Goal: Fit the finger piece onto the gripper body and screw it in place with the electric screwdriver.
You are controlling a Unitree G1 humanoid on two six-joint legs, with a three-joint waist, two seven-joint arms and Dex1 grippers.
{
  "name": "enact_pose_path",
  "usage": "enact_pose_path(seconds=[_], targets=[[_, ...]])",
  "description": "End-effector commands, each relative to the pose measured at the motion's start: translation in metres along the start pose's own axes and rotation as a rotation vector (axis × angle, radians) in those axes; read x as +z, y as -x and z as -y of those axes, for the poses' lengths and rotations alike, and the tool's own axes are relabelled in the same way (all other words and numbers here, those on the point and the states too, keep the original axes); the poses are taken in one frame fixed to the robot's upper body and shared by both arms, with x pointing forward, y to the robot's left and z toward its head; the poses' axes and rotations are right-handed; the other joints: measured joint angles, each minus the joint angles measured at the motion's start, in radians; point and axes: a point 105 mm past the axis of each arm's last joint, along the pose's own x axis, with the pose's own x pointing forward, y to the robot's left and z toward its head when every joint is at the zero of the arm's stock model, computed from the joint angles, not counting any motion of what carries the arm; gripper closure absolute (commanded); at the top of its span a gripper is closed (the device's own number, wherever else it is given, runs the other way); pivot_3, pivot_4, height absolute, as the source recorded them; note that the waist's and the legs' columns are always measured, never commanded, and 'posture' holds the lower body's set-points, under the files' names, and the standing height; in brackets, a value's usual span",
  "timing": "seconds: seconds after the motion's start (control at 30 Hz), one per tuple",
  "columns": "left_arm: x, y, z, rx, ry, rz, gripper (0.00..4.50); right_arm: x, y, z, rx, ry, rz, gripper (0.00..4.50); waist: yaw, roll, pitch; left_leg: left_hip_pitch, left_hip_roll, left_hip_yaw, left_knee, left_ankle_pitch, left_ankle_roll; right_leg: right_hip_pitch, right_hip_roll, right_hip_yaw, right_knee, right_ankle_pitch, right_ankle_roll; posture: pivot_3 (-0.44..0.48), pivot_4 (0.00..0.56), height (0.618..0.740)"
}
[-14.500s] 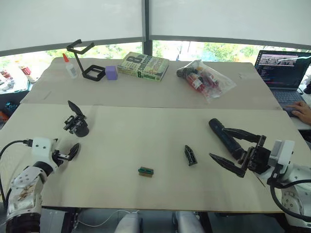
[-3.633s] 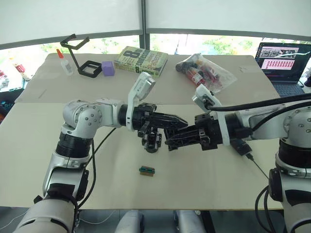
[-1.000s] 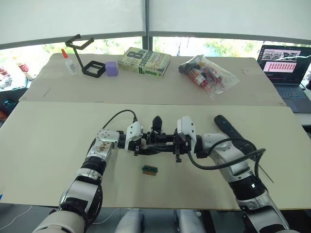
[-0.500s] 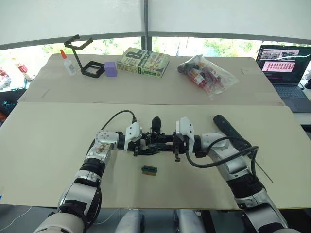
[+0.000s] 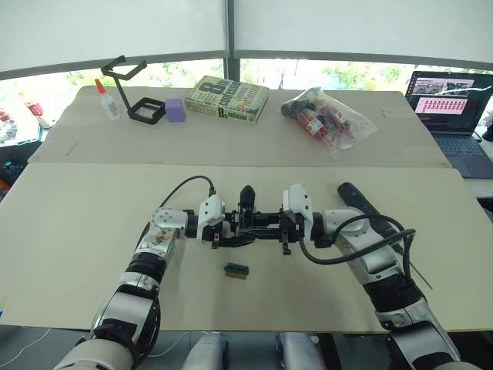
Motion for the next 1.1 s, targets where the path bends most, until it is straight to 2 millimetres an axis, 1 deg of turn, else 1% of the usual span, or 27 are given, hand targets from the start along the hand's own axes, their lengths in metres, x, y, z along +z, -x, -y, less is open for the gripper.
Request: enact_pose_path(seconds=[0.03,0.27,0.4,0.53,0.97,1.1], targets=[[-0.007,0.0,0.007,-0.017,0.008,-0.018,2.16,-0.002,-0.002,-0.006,0.025,-0.006,-0.015,4.12,-0.001,0.0,0.0,0.0,0.0,0.0,0.0,0.0,0.0,0.0,0.0,0.0,0.0,0.0,0.0,0.0,0.15,0.74],[-0.007,0.0,0.007,-0.02,0.009,-0.019,2.16,0.006,-0.006,0.002,-0.003,0.023,0.031,4.12,-0.007,0.0,0.0,0.0,0.0,0.0,0.0,0.0,0.0,0.0,0.0,0.0,0.0,0.0,0.0,0.0,0.15,0.74],[-0.007,0.0,0.007,-0.02,0.009,-0.019,2.16,0.013,-0.003,0.006,-0.015,0.021,0.078,4.12,-0.014,0.0,0.0,0.001,0.0,0.0,0.0,0.0,0.0,0.0,0.0,0.0,0.0,0.0,0.0,0.0,0.15,0.74],[-0.008,0.0,0.008,-0.018,0.012,-0.02,2.16,0.008,-0.001,0.007,-0.01,0.024,0.036,4.12,-0.014,0.0,0.0,0.001,0.0,0.0,0.0,0.0,0.0,0.0,0.0,0.0,0.0,0.0,0.0,0.0,0.15,0.74],[-0.009,0.0,0.009,-0.015,0.015,-0.022,2.16,0.0,-0.012,0.0,0.029,-0.004,0.009,4.12,-0.015,0.0,-0.001,0.001,0.0,0.0,0.0,0.0,0.0,0.0,0.0,0.0,0.0,0.0,0.0,0.0,0.15,0.74],[-0.008,0.0,0.008,-0.016,0.015,-0.02,2.16,-0.009,-0.012,-0.002,0.038,-0.021,-0.037,4.12,-0.016,0.001,-0.001,0.001,0.0,0.0,0.0,0.0,0.0,0.0,0.0,0.0,0.0,0.0,0.0,0.0,0.15,0.74]])
